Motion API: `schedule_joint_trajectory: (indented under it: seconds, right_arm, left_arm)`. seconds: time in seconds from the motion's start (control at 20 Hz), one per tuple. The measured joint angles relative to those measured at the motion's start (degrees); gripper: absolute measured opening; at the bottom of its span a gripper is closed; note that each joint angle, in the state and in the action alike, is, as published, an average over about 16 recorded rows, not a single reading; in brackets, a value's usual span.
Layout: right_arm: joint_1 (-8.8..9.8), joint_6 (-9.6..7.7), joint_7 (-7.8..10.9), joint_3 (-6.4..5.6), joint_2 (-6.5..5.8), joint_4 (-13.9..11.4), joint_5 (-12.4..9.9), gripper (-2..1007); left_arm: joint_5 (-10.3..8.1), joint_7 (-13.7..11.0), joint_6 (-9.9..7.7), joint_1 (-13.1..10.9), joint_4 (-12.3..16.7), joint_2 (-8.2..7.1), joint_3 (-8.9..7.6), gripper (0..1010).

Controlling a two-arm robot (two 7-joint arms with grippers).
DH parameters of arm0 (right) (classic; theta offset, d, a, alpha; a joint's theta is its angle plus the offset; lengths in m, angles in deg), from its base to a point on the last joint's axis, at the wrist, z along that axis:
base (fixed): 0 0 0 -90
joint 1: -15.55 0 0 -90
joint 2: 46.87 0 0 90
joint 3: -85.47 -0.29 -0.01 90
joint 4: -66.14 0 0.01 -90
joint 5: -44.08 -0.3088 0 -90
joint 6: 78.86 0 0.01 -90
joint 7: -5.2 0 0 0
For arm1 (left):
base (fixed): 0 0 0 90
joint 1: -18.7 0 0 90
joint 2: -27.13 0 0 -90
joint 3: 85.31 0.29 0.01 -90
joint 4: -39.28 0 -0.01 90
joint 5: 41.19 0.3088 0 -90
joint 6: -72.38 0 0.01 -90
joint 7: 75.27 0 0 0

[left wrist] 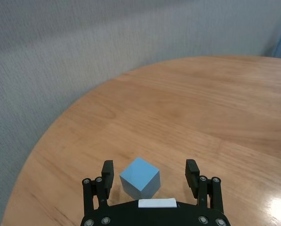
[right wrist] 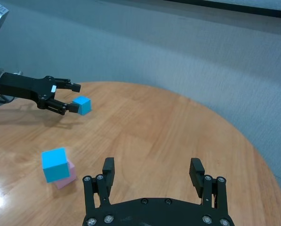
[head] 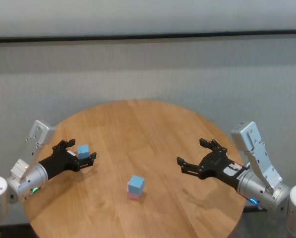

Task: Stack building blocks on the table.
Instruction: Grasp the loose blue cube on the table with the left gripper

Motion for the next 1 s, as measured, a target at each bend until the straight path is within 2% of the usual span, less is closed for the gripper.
schedule_joint_trajectory:
  seconds: [0.4,0.55,0.8,1.0]
  right_arm:
    - [0.0,0.0,0.0,0.0,0.0,0.0,0.0,1001]
    - [0.0,0.0,0.0,0.0,0.0,0.0,0.0,1001]
    - [0.0,0.0,0.0,0.0,0.0,0.0,0.0,1001]
    - [0.0,0.0,0.0,0.0,0.0,0.0,0.0,1001]
  left_arm:
    - [-0.01,0.0,-0.02,0.0,0.0,-0.01,0.0,999]
    - [-0.17,0.2,-0.51,-0.7,1.3,-0.22,0.04,999]
    - [-0.48,0.8,-2.62,-3.1,6.4,-1.12,-0.09,999]
    - [-0.72,1.6,-5.47,-5.8,12.5,-2.2,-0.3,1000]
